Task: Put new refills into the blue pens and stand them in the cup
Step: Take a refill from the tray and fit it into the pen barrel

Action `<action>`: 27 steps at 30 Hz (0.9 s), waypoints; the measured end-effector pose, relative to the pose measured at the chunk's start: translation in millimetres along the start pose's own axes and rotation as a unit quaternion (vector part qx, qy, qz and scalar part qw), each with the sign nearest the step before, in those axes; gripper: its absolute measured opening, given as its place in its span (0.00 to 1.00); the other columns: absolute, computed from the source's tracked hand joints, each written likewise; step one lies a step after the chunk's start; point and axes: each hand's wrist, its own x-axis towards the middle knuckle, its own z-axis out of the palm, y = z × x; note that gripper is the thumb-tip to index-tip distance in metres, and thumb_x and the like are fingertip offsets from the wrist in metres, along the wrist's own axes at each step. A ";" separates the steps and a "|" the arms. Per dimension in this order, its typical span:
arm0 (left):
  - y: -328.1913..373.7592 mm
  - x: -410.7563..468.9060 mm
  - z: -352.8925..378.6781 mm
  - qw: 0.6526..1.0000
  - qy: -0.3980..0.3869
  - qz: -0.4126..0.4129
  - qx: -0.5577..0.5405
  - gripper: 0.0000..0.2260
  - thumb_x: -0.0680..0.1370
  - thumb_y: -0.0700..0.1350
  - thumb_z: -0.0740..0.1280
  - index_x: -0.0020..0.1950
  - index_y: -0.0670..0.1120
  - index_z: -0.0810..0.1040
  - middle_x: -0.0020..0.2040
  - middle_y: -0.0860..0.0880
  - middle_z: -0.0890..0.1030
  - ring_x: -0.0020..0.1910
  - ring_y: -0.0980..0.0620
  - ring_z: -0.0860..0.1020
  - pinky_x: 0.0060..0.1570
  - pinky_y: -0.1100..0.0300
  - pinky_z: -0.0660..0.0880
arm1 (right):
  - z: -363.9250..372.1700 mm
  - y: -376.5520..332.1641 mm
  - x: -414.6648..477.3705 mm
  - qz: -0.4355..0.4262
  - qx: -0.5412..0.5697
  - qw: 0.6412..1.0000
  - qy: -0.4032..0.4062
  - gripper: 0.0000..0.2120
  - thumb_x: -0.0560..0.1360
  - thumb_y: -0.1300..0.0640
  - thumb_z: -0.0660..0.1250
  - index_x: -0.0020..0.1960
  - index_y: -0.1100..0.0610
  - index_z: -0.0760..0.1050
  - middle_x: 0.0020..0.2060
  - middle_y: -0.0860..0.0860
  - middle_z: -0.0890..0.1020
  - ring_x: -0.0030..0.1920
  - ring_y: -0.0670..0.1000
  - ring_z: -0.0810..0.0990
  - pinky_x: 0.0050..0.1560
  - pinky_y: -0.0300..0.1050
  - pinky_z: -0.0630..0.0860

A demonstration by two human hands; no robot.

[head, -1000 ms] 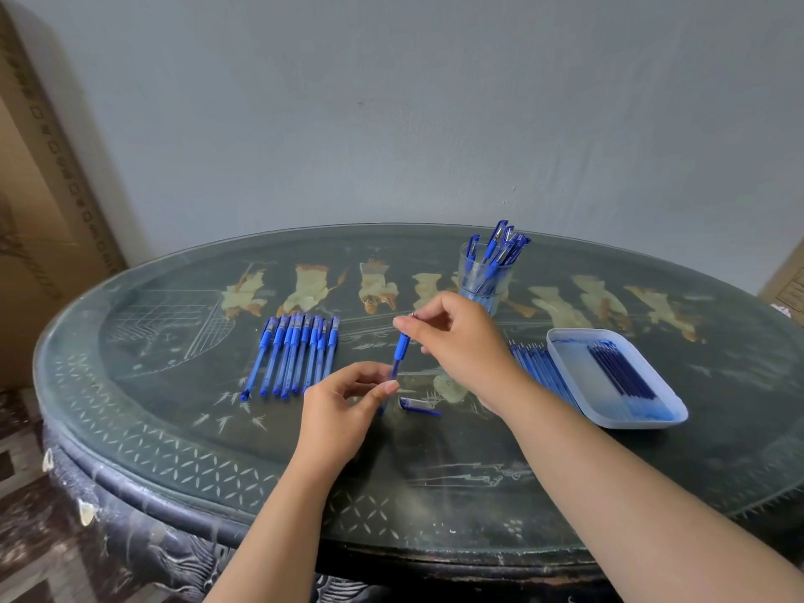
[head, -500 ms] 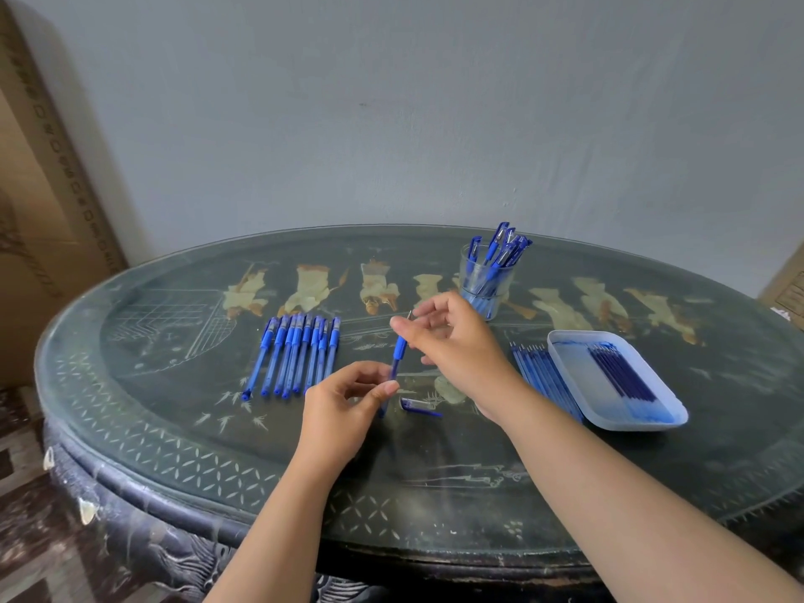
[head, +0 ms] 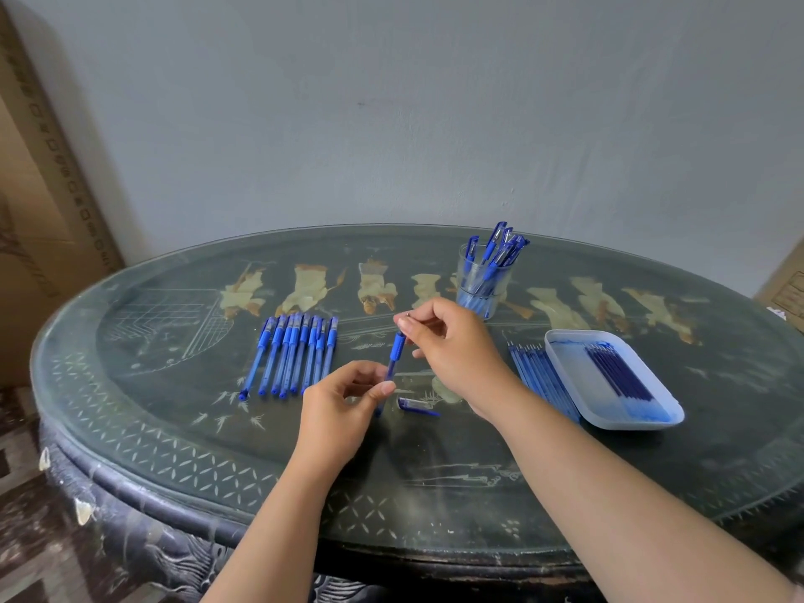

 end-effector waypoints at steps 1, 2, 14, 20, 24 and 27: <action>-0.1 0.3 0.0 1.000 -0.001 -0.002 -0.001 0.07 0.73 0.39 0.74 0.44 0.51 0.82 0.37 0.57 0.83 0.36 0.58 0.80 0.44 0.67 0.76 | -0.6 -0.4 0.2 0.003 0.001 1.000 -0.007 0.06 0.79 0.52 0.67 0.45 0.53 0.78 0.46 0.44 0.83 0.49 0.46 0.82 0.55 0.55 0.80; -0.1 0.4 -0.2 1.000 -0.003 -0.005 -0.002 0.06 0.74 0.39 0.74 0.45 0.51 0.82 0.36 0.57 0.83 0.36 0.58 0.80 0.44 0.66 0.77 | -1.5 -1.1 0.4 0.005 -0.001 1.000 -0.014 0.06 0.79 0.51 0.67 0.47 0.53 0.79 0.47 0.43 0.83 0.50 0.46 0.81 0.55 0.54 0.80; -1.3 1.5 -2.2 1.000 0.013 -0.001 -0.012 0.07 0.74 0.40 0.73 0.48 0.52 0.82 0.43 0.58 0.84 0.44 0.58 0.82 0.52 0.56 0.79 | 7.2 43.8 -19.2 0.058 -0.287 0.942 -0.164 0.15 0.76 0.56 0.70 0.62 0.52 0.78 0.52 0.49 0.77 0.48 0.49 0.78 0.51 0.45 0.76; -0.7 0.7 -2.1 1.000 0.006 -0.008 -0.017 0.07 0.73 0.41 0.74 0.47 0.52 0.82 0.42 0.58 0.84 0.42 0.58 0.82 0.51 0.57 0.79 | 0.2 47.6 -10.8 0.107 -0.178 0.977 -0.051 0.08 0.78 0.61 0.66 0.56 0.55 0.79 0.47 0.50 0.79 0.46 0.49 0.79 0.46 0.37 0.75; -1.1 1.1 -1.1 1.000 -0.008 -0.008 -0.005 0.06 0.74 0.41 0.74 0.46 0.52 0.82 0.40 0.58 0.84 0.41 0.58 0.81 0.49 0.62 0.78 | -18.2 17.6 -1.1 0.124 0.163 0.975 0.090 0.03 0.77 0.64 0.69 0.48 0.56 0.79 0.42 0.53 0.85 0.44 0.52 0.85 0.50 0.47 0.82; -1.4 1.2 -0.1 1.000 -0.008 -0.005 -0.006 0.07 0.74 0.40 0.74 0.46 0.52 0.82 0.40 0.58 0.84 0.40 0.58 0.81 0.47 0.65 0.77 | -21.6 -2.3 1.9 0.093 0.266 0.956 0.083 0.02 0.76 0.63 0.70 0.49 0.59 0.78 0.43 0.56 0.85 0.46 0.54 0.86 0.50 0.48 0.83</action>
